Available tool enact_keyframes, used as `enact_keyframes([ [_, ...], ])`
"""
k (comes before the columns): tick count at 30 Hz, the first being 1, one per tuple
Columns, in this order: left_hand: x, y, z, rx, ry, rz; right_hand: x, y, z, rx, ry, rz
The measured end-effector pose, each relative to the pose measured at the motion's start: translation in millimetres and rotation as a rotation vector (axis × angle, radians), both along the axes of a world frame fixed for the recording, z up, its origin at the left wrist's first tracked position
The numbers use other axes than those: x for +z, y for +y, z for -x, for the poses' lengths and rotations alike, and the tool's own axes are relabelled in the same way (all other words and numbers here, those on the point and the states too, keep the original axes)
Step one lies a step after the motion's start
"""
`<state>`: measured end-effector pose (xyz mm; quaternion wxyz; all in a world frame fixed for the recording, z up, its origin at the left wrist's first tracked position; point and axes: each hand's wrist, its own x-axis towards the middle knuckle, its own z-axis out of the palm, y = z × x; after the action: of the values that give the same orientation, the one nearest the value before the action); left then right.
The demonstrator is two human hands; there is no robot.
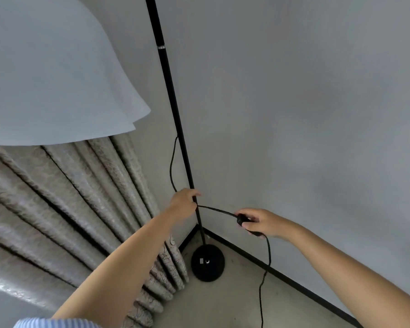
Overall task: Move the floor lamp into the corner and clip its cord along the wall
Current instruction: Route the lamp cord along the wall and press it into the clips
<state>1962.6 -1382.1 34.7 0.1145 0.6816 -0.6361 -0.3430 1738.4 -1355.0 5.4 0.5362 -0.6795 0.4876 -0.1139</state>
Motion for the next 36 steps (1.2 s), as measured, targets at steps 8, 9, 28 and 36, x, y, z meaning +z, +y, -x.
enact_keyframes([
  [8,-52.2,-49.4,30.7,-0.412,-0.6,-0.012,-39.9,-62.0,40.3,-0.372,-0.105,-0.112],
  [9,-59.0,-58.1,38.3,-0.43,-0.75,-0.009,-49.0,-67.4,41.9,-0.38,-0.031,-0.08],
  [28,-225.6,-193.0,75.6,-0.918,-1.191,0.24,-292.2,-135.3,58.1,-0.34,0.328,-0.1],
  [36,-293.4,-215.8,69.8,-1.244,-1.182,0.535,-357.7,-205.6,30.1,-0.294,0.305,0.433],
])
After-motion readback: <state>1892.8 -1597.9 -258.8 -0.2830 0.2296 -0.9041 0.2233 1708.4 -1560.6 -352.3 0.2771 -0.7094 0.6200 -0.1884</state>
